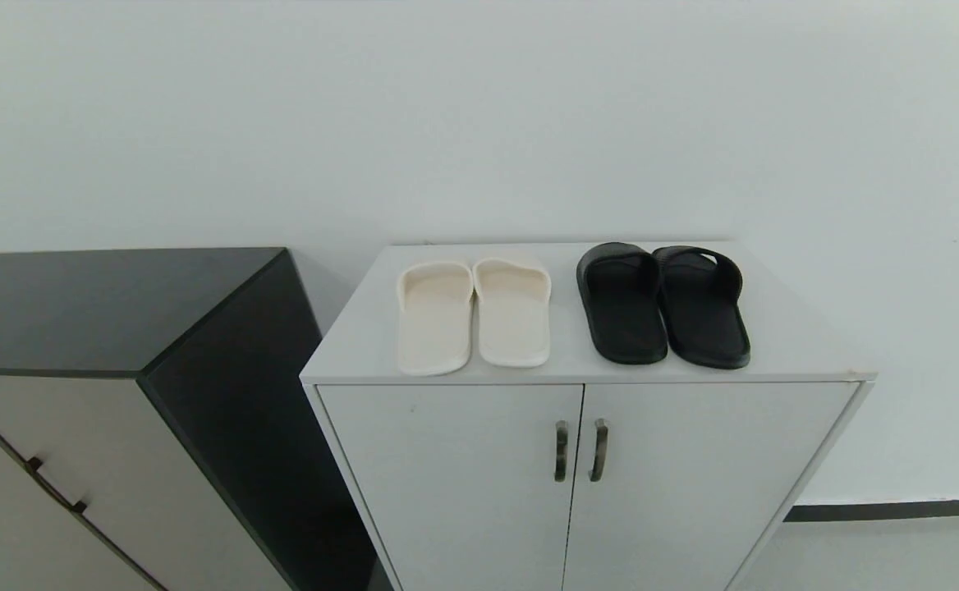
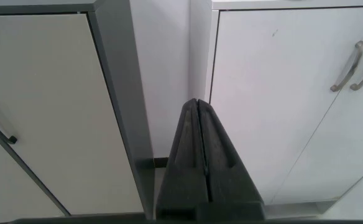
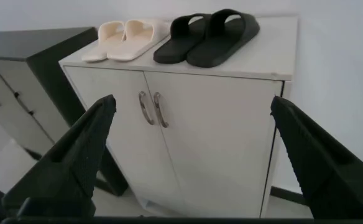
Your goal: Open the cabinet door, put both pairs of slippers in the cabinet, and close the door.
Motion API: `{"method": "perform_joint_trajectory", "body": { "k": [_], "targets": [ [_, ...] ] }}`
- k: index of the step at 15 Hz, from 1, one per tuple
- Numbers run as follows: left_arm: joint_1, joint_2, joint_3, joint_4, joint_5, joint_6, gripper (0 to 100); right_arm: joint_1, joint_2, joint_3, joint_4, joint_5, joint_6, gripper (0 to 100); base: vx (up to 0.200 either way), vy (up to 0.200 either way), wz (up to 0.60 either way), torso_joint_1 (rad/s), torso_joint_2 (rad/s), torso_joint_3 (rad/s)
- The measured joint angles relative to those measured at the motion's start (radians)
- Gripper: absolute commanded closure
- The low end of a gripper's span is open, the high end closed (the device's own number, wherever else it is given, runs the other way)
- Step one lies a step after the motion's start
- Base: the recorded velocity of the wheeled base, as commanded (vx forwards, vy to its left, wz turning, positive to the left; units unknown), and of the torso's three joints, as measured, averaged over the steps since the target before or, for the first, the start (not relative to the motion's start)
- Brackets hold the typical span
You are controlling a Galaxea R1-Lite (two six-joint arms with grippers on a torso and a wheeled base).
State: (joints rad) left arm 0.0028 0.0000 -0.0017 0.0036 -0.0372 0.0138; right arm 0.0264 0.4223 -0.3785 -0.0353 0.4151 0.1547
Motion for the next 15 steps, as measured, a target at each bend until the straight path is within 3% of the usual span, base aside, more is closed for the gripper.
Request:
{"method": "perform_joint_trajectory", "body": {
  "k": [3,7,9,15],
  "targets": [
    [0.0,0.0,0.0,0.001,0.0,-0.001,100,0.098,0.247,-0.125,-0.062,-0.096,0.055,0,0.0,0.0,0.0,0.0,0.0,0.0],
    [0.0,0.0,0.0,0.001,0.0,-0.001,100,0.438,0.505,-0.245,-0.15,-0.485,0.138,0,0.0,0.0,0.0,0.0,0.0,0.0],
    [0.0,0.0,0.0,0.001,0.0,-0.006,100,0.539,0.651,-0.294,-0.221,-0.62,0.152,0,0.0,0.0,0.0,0.0,0.0,0.0],
    [0.0,0.0,0.0,0.0,0.002,-0.013,100,0.651,1.07,-0.556,-0.31,-0.846,0.102,0,0.0,0.0,0.0,0.0,0.0,0.0]
  ]
}}
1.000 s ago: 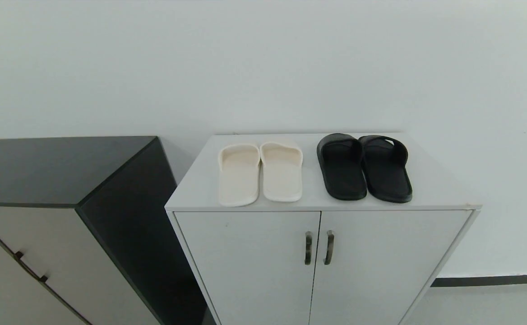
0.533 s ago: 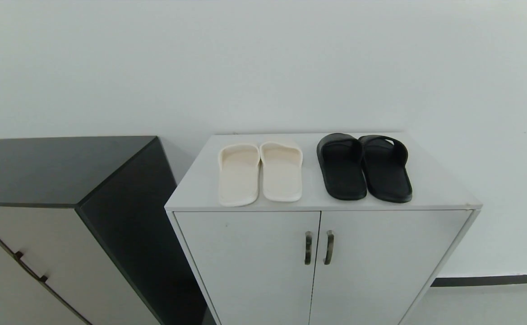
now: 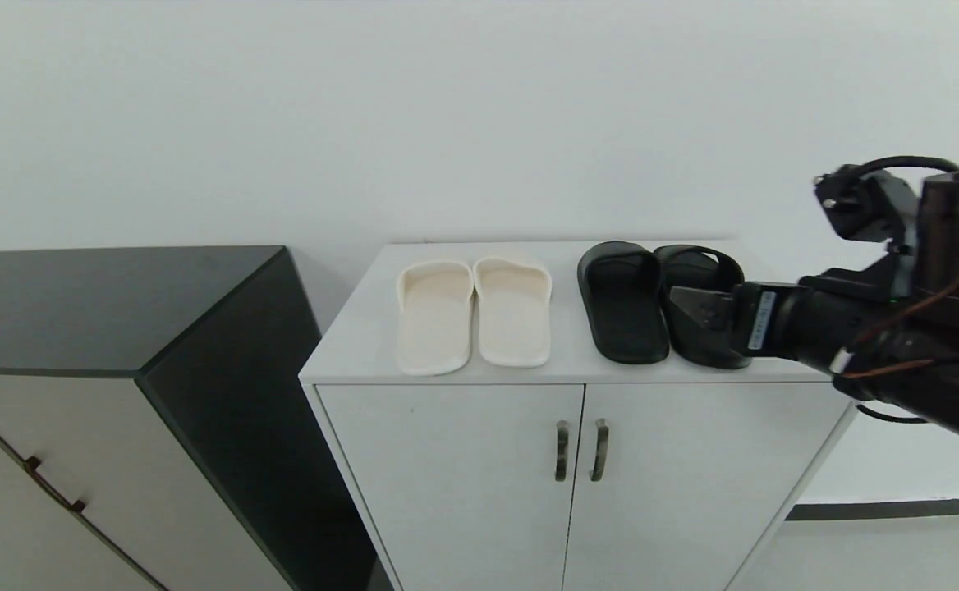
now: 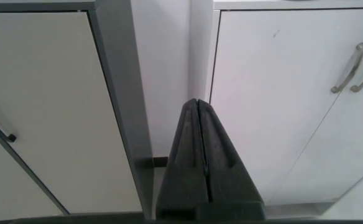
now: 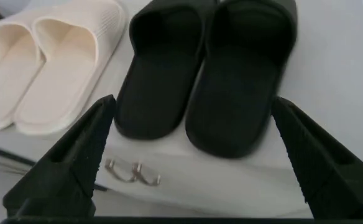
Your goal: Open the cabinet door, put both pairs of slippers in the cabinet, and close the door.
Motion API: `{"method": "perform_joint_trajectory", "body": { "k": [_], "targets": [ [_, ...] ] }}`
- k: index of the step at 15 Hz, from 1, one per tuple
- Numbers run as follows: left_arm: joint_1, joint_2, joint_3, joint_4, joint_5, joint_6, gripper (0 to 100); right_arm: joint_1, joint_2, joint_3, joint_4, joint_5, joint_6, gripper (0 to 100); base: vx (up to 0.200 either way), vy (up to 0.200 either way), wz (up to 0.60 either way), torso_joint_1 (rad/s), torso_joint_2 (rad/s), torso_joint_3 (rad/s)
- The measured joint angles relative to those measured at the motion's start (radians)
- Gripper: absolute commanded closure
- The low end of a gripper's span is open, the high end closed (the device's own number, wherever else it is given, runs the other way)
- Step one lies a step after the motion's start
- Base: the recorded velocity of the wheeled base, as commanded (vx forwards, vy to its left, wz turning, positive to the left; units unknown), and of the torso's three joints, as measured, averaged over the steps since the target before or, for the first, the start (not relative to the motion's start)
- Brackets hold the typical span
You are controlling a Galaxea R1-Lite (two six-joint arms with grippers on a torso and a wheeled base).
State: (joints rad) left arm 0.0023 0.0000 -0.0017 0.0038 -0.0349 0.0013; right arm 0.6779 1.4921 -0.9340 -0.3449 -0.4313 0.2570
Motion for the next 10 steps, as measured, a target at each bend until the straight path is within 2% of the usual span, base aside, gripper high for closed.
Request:
{"method": "perform_joint_trajectory", "body": {
  "k": [2,7,10],
  "targets": [
    [0.0,0.0,0.0,0.0,0.0,-0.003,100,0.005,0.105,-0.076,-0.035,-0.046,-0.044,0,0.0,0.0,0.0,0.0,0.0,0.0],
    [0.0,0.0,0.0,0.0,0.003,-0.009,100,-0.046,0.313,-0.279,-0.048,-0.071,-0.109,0,0.0,0.0,0.0,0.0,0.0,0.0],
    [0.0,0.0,0.0,-0.001,0.003,-0.01,100,-0.082,0.38,-0.339,-0.042,-0.085,-0.147,0,0.0,0.0,0.0,0.0,0.0,0.0]
  ]
}}
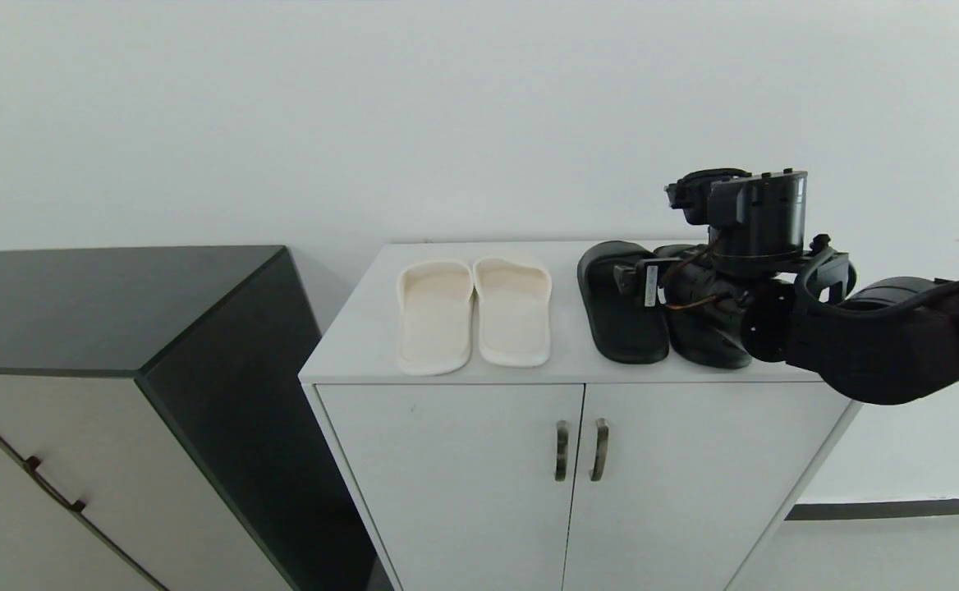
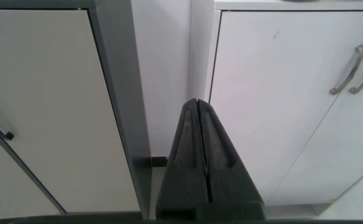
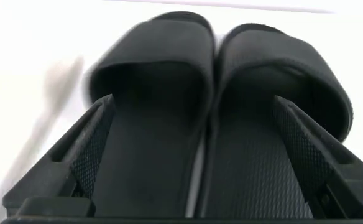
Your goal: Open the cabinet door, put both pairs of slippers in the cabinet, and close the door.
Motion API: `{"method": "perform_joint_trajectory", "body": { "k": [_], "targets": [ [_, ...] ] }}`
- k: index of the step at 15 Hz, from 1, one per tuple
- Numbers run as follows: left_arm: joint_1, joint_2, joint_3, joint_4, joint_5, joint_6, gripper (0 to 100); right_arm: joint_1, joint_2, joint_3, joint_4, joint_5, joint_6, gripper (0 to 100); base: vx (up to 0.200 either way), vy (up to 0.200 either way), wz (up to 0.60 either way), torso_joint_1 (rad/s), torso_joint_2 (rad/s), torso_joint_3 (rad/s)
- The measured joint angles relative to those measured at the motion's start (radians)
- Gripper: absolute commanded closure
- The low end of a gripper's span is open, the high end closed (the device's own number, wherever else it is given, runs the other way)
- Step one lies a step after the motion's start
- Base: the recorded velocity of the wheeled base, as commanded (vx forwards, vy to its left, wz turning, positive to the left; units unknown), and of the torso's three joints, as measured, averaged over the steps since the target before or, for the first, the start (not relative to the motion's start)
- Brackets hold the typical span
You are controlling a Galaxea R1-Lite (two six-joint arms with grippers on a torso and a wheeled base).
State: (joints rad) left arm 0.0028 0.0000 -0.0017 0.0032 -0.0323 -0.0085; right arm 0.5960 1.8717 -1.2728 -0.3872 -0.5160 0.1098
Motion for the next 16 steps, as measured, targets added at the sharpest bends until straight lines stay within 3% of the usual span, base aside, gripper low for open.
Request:
{"method": "perform_joint_trajectory", "body": {
  "k": [12,13,16],
  "targets": [
    [0.0,0.0,0.0,0.0,0.0,-0.001,100,-0.078,0.18,-0.206,0.027,-0.01,-0.003,0,0.0,0.0,0.0,0.0,0.0,0.0],
    [0.0,0.0,0.0,0.0,0.0,-0.001,100,-0.084,0.188,-0.216,0.027,-0.01,-0.003,100,0.0,0.0,0.0,0.0,0.0,0.0],
    [0.0,0.0,0.0,0.0,0.0,-0.001,100,-0.098,0.209,-0.246,0.027,-0.01,-0.005,100,0.0,0.0,0.0,0.0,0.0,0.0]
  ]
}}
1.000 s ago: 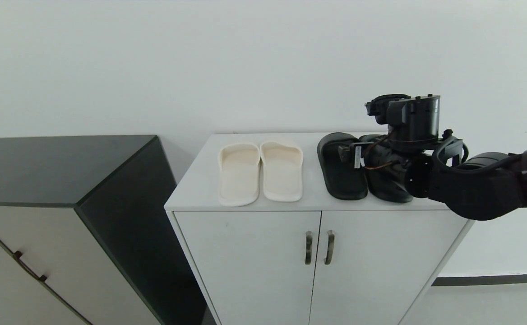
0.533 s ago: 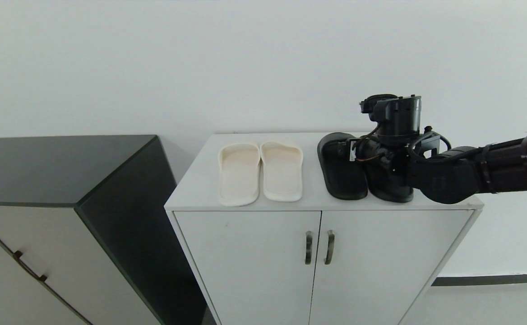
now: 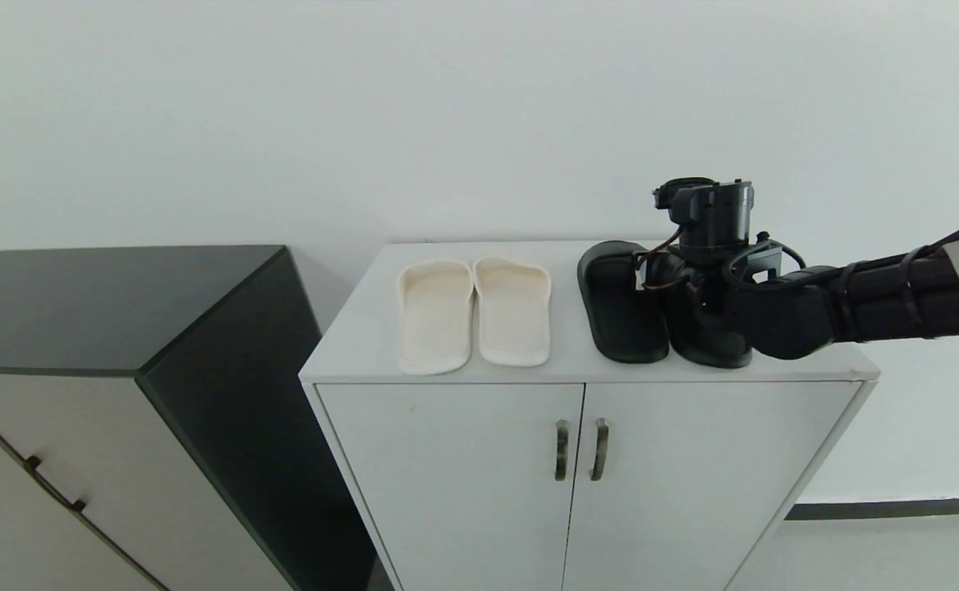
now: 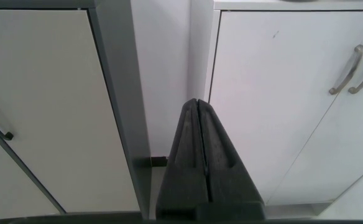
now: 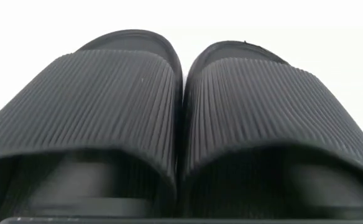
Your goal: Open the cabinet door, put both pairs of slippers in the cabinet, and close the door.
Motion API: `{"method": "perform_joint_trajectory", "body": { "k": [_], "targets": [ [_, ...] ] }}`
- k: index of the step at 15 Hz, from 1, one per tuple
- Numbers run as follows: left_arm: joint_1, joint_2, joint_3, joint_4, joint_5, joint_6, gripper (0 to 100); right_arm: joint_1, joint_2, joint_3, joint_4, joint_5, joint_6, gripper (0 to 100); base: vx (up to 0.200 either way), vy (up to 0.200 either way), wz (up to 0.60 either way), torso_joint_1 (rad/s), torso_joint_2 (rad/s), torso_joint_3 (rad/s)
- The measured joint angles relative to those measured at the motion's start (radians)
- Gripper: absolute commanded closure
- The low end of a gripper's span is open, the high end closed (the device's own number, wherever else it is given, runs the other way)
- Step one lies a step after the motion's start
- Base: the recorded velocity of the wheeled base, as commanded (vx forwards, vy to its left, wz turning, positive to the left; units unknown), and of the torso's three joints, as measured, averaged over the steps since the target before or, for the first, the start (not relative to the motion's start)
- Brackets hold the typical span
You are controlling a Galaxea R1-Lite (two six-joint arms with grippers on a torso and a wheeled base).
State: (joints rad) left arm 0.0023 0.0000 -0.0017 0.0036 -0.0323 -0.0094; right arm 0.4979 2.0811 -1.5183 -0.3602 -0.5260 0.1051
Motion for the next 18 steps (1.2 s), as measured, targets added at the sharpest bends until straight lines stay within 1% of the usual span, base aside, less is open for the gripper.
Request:
{"method": "perform_joint_trajectory", "body": {
  "k": [6,8,9,11,13,14,18],
  "targets": [
    [0.0,0.0,0.0,0.0,0.0,-0.001,100,-0.002,0.01,-0.019,0.0,0.0,0.0,100,0.0,0.0,0.0,0.0,0.0,0.0],
    [0.0,0.0,0.0,0.0,0.0,0.0,100,0.005,-0.017,0.007,0.0,0.012,0.0,100,0.0,0.0,0.0,0.0,0.0,0.0],
    [0.0,0.0,0.0,0.0,-0.001,0.001,100,0.016,-0.048,0.041,0.0,0.033,0.0,100,0.0,0.0,0.0,0.0,0.0,0.0],
    [0.0,0.0,0.0,0.0,-0.001,0.002,100,0.05,-0.136,0.146,-0.002,0.114,0.001,100,0.0,0.0,0.0,0.0,0.0,0.0],
    [0.0,0.0,0.0,0.0,-0.003,0.004,100,0.09,-0.267,0.277,-0.003,0.234,0.004,100,0.0,0.0,0.0,0.0,0.0,0.0],
    [0.0,0.0,0.0,0.0,-0.004,0.007,100,0.108,-0.328,0.336,-0.001,0.276,0.004,100,0.0,0.0,0.0,0.0,0.0,0.0],
    [0.0,0.0,0.0,0.0,-0.005,0.014,100,0.191,-0.58,0.639,0.007,0.452,0.009,100,0.0,0.0,0.0,0.0,0.0,0.0]
  ]
}}
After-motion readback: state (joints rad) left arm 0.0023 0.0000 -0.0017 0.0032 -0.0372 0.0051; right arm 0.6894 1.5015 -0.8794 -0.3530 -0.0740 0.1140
